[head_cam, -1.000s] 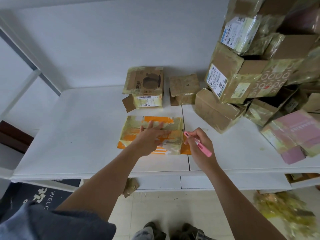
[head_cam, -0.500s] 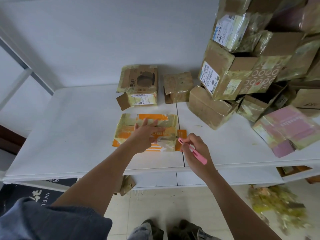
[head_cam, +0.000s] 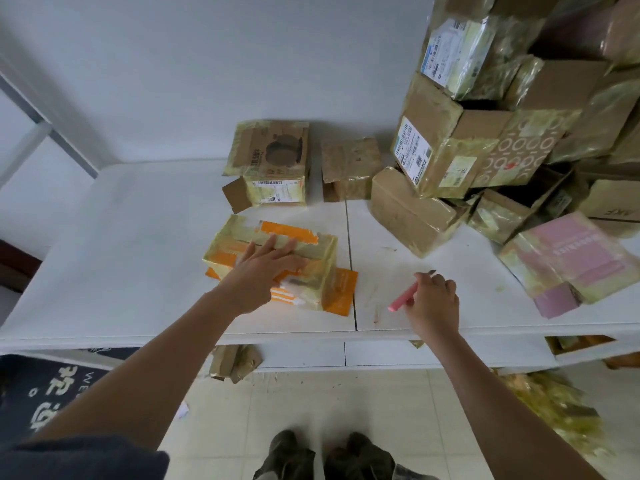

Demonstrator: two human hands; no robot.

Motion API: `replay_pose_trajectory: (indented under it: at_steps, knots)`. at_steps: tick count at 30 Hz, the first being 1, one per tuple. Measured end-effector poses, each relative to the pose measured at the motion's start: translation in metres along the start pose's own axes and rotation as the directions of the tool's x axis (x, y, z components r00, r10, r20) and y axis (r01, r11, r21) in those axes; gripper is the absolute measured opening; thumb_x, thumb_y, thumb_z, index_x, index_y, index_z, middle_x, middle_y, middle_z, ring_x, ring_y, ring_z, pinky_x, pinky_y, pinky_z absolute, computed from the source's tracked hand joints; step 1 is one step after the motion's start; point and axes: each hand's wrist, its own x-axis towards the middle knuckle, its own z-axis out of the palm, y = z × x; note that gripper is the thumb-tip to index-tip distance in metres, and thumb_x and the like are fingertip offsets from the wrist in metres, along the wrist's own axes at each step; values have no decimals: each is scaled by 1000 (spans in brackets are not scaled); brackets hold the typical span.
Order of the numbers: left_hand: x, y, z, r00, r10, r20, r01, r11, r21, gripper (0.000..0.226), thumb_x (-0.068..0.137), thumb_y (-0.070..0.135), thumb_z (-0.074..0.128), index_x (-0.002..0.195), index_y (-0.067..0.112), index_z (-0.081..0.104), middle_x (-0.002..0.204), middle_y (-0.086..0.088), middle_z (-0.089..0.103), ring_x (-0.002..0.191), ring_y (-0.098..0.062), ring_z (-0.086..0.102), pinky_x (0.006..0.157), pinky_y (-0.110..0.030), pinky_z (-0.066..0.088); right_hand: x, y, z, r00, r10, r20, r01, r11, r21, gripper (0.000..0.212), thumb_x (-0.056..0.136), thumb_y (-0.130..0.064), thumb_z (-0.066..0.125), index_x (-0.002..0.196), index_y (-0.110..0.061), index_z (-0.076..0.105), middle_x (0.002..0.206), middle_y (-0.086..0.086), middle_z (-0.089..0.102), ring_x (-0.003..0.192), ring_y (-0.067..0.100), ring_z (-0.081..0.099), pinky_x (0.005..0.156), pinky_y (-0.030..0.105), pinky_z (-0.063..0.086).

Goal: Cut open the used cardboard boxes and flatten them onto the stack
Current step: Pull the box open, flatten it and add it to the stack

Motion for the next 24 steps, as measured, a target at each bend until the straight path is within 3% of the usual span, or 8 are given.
replay_pose_trajectory:
  at_steps: [4, 7, 10, 13, 15, 18, 22, 24]
  knots:
    - [-27, -31, -13, 998, -34, 57, 37, 998, -51, 94, 75, -24, 45, 140, 45, 40, 153, 35, 1, 144, 3, -14, 120, -55, 0, 5, -14, 2, 993, 53, 110, -45, 996, -77, 62, 95, -23, 55, 149, -11, 27, 142, 20, 42, 130, 36, 39, 103, 42, 40]
    - [-41, -42, -17, 996, -88, 17, 89, 990, -111, 97, 69, -26, 38, 136, 44, 45, 151, 38, 8, 142, 10, -7, 118, -58, -1, 4, -48, -3, 995, -94, -18, 94, 995, -17, 52, 93, -20, 56, 141, -8, 41, 128, 20, 51, 124, 37, 43, 96, 41, 43]
    - [-46, -37, -14, 990, -134, -44, 120, 963, -241, 81, 76, -22, 42, 129, 38, 52, 152, 30, 19, 147, 1, 3, 118, -59, -1, 0, -94, -7, 898, -427, -107, 437, 839, 325, 46, 96, -13, 53, 142, -11, 46, 121, 16, 54, 117, 31, 45, 96, 36, 38]
    - [-48, -32, -10, 987, -141, -77, 107, 934, -341, 60, 83, -9, 53, 126, 33, 53, 151, 25, 22, 148, -5, 7, 116, -57, -5, -3, -142, -7, 799, -600, -39, 525, 665, 531, 50, 102, -21, 48, 151, -22, 37, 141, 6, 48, 132, 21, 39, 109, 32, 30]
    - [-48, -38, -10, 991, -118, -68, 84, 922, -379, 45, 90, 5, 59, 126, 31, 56, 153, 23, 23, 148, -4, 7, 117, -54, -7, -7, -164, 2, 778, -627, 43, 514, 673, 533, 49, 104, -25, 47, 152, -21, 36, 151, 5, 40, 139, 19, 36, 116, 34, 29]
    - [-49, -60, -17, 994, -103, -40, 77, 902, -425, 30, 94, 18, 62, 119, 34, 63, 154, 22, 29, 147, -1, 14, 119, -50, -7, -16, -178, 18, 814, -578, 63, 482, 732, 482, 47, 102, -28, 50, 148, -19, 43, 136, 9, 44, 125, 23, 49, 109, 33, 38]
    - [-59, -102, -34, 985, -149, -90, 68, 806, -587, 16, 87, 9, 72, 92, 24, 76, 142, 11, 47, 131, -17, 46, 115, -44, 27, -44, -206, 36, 817, -576, 26, 501, 733, 461, 43, 100, -36, 50, 143, -26, 49, 108, -3, 43, 91, 12, 55, 83, 26, 46]
    - [-68, -127, -41, 957, -239, -166, 90, 785, -613, 22, 79, 6, 79, 95, 20, 76, 138, 3, 51, 126, -26, 53, 105, -44, 41, -59, -228, 45, 819, -574, 8, 511, 736, 445, 41, 100, -38, 49, 139, -29, 51, 104, -6, 42, 80, 7, 52, 75, 24, 45]
